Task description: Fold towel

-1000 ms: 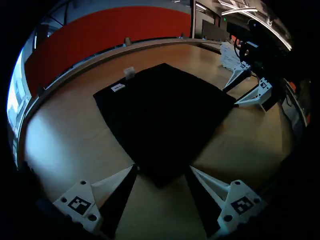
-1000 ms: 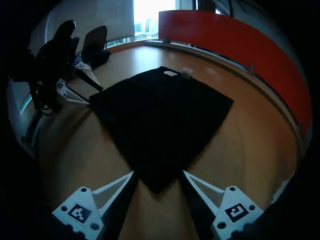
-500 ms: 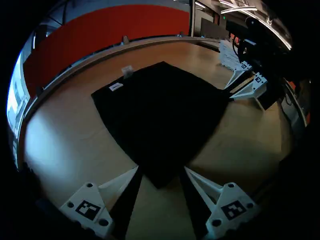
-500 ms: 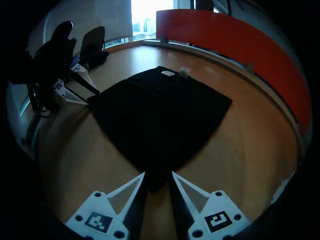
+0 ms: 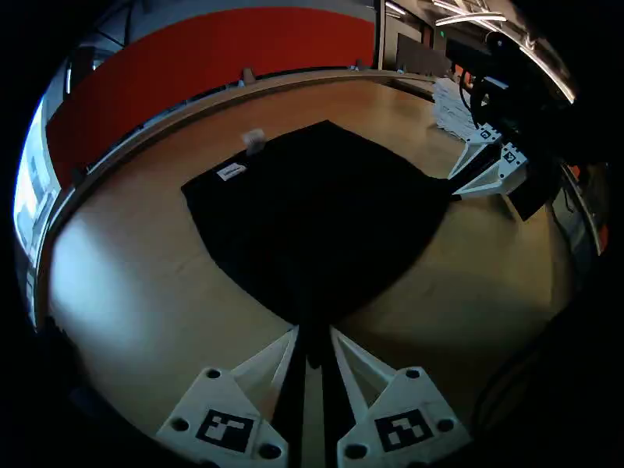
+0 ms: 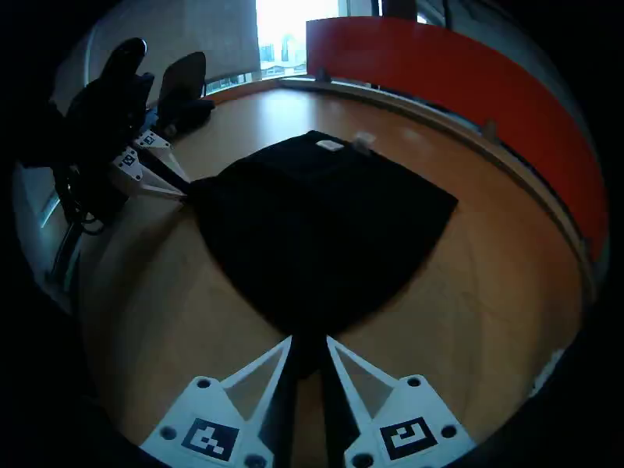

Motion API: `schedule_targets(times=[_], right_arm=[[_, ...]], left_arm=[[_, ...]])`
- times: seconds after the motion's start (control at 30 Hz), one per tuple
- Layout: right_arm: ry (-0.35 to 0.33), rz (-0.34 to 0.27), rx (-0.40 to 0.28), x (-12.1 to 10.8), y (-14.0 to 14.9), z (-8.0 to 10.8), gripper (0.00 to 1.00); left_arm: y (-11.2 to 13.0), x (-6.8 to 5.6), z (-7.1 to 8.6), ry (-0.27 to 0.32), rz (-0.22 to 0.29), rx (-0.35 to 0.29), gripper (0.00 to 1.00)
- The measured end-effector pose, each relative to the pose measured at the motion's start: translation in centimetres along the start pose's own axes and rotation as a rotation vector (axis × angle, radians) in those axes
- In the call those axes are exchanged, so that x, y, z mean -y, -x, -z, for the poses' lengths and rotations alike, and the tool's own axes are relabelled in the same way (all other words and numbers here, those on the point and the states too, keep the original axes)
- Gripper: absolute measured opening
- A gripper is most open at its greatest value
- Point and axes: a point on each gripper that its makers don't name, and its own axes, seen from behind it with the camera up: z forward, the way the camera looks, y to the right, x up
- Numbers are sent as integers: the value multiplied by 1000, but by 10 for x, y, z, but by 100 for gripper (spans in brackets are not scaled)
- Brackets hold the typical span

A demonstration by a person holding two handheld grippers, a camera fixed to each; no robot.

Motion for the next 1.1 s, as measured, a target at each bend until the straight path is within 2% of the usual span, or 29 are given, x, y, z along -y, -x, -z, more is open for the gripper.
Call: schedule_targets(times=[0.17, 0.37, 0.77, 1.1], right_arm=[[11, -4, -14, 0, -4, 4, 16], [29, -14, -41, -3, -18, 14, 16], [51, -4, -99, -3, -53, 43, 16], [43, -6, -123, 3, -75, 71, 16]], left_arm=[[-1, -1, 4, 2, 36, 13, 12], [-13, -2, 17, -6, 70, -6, 11], [-46, -3, 56, -25, 100, -45, 11], [-60, -10, 86, -10, 103, -57, 11]])
